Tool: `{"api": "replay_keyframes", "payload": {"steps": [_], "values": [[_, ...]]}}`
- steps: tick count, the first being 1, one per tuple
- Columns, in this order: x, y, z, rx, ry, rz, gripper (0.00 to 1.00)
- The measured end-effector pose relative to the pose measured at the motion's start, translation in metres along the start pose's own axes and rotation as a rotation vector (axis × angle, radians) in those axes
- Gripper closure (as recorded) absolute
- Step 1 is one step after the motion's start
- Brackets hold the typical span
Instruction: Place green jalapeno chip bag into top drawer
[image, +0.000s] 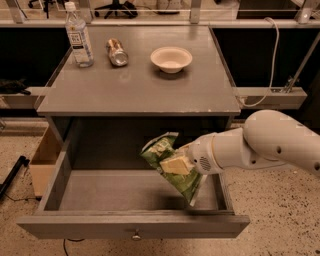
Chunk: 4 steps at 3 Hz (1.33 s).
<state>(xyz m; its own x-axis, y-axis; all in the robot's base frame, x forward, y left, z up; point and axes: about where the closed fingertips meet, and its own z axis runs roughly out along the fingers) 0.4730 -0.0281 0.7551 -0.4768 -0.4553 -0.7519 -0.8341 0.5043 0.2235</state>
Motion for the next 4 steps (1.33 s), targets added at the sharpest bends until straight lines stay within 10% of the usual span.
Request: {"api": "replay_keyframes", "payload": {"steps": [4], "values": [[0.012,-0.003,0.059,-0.043,0.071,-0.009,1.00]]}}
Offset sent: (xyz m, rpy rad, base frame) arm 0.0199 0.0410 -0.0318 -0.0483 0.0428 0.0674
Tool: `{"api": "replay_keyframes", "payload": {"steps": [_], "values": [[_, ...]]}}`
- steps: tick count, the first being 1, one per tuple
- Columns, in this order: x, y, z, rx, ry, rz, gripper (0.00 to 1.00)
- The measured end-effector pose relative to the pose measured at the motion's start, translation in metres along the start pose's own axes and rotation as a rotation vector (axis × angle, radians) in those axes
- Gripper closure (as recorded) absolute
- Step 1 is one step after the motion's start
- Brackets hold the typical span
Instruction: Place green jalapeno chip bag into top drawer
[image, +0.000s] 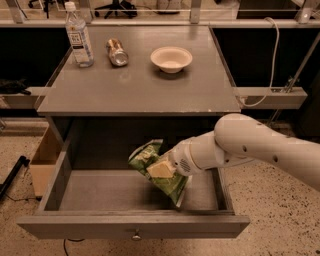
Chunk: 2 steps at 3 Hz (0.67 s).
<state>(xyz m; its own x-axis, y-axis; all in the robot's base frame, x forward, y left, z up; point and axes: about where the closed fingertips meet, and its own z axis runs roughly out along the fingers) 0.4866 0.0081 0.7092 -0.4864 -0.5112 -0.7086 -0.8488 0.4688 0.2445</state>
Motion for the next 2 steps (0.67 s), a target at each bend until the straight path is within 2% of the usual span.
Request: {"api": "replay_keyframes", "payload": {"steps": [1,2], "values": [[0.007,-0.002,0.009,-0.002,0.006,0.010,1.00],[0.009,-0.019,0.034,-0.004,0.041,0.019,1.00]]}}
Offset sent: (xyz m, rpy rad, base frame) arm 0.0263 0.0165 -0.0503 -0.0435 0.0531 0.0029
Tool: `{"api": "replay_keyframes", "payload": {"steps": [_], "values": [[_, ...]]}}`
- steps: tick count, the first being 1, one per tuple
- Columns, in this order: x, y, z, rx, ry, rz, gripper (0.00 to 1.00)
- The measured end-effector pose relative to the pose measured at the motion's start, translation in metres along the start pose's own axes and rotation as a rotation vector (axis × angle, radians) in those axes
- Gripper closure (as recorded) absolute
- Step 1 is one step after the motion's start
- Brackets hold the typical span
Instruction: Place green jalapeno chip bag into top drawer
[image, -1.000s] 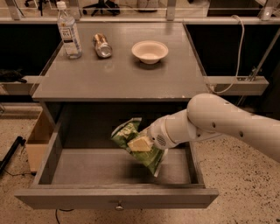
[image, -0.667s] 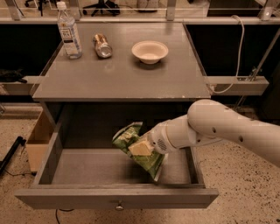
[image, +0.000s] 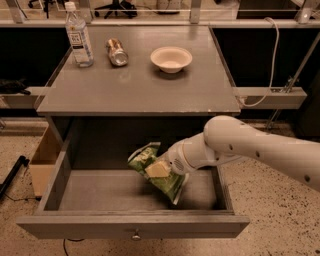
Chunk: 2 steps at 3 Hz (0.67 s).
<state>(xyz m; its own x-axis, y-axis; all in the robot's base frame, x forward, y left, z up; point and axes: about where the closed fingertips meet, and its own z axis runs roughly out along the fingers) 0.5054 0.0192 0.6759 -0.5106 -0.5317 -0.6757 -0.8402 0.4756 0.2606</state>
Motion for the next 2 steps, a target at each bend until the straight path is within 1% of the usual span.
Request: {"api": "replay_keyframes", "payload": {"steps": [1,2], "values": [[-0.0038,-0.0254,0.0257,-0.002,0.029,0.013,1.00],[-0.0038,-0.0254,0.0257,-0.002,0.029,0.013,1.00]]}}
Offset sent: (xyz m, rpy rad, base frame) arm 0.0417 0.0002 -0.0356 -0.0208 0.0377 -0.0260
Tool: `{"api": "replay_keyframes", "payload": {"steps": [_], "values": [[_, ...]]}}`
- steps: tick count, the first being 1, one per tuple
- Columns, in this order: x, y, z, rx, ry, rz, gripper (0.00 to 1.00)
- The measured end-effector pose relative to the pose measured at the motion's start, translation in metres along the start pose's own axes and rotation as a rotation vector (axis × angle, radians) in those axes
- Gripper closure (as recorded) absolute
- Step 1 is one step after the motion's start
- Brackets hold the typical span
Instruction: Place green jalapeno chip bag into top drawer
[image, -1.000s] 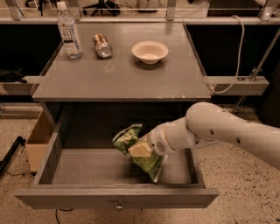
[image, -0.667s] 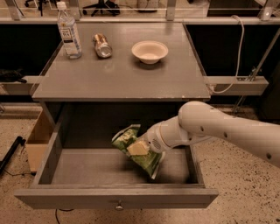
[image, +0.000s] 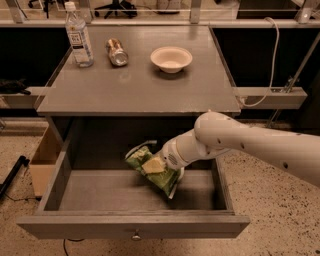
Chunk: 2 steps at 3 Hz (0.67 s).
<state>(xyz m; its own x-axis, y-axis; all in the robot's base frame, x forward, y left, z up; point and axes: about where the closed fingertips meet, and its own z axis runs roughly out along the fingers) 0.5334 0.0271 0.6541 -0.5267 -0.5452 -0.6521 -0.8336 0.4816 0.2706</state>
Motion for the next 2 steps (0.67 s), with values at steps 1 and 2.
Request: {"api": "replay_keyframes", "payload": {"steps": [1,2], "values": [[0.0000,0.0000,0.0000,0.000,0.000,0.000,0.85],[0.0000,0.0001,0.0001,0.000,0.000,0.000,0.62]]}}
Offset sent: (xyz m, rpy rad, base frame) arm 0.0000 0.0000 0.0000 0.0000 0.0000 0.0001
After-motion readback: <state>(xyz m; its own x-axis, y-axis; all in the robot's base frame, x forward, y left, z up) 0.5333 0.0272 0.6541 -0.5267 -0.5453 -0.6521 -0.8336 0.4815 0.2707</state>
